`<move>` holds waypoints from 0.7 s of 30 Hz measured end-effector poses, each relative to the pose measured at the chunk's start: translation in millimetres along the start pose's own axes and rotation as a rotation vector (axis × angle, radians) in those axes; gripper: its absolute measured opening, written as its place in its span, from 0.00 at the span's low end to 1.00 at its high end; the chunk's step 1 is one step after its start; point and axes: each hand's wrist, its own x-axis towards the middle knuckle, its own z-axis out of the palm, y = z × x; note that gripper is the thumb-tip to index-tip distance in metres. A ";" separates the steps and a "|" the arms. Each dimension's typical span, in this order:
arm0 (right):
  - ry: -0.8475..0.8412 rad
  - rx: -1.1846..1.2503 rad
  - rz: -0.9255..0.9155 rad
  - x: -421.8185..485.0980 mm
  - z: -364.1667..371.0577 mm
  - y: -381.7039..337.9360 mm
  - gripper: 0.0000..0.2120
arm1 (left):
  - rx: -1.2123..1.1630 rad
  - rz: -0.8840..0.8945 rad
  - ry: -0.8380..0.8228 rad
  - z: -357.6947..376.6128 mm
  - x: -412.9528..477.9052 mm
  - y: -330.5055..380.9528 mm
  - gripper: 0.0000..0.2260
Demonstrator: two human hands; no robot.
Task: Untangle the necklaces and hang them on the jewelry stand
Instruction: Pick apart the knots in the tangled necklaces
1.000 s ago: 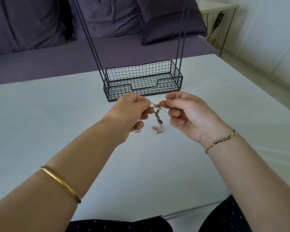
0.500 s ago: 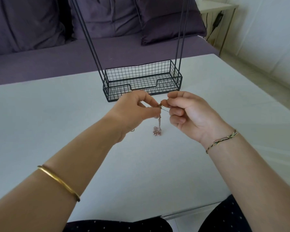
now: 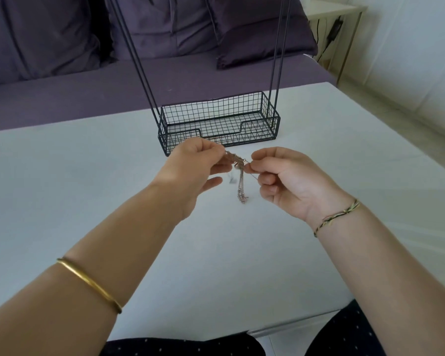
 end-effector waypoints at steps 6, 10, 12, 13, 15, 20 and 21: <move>-0.042 -0.271 -0.069 -2.5 3.0 2.6 0.08 | -0.026 0.087 0.104 3.7 0.9 0.2 0.07; -0.052 -0.375 -0.075 -6.1 6.0 6.2 0.10 | -0.072 0.084 0.185 3.2 1.9 3.3 0.06; -0.046 -0.293 -0.082 -7.8 6.8 5.2 0.12 | -0.062 0.083 0.200 3.6 0.5 5.3 0.05; -0.055 -0.256 -0.079 -9.1 7.2 4.4 0.14 | -0.051 0.090 0.212 4.2 -0.5 6.1 0.05; -0.087 -0.244 -0.073 -12.0 7.7 3.7 0.15 | -0.032 0.111 0.252 6.3 -3.1 7.8 0.08; -0.087 -0.359 -0.160 -21.8 8.3 6.4 0.11 | -0.090 0.093 0.253 5.2 -11.9 12.0 0.15; -0.078 -0.389 -0.193 -25.6 8.4 6.2 0.10 | -0.104 0.081 0.249 3.7 -15.9 13.1 0.15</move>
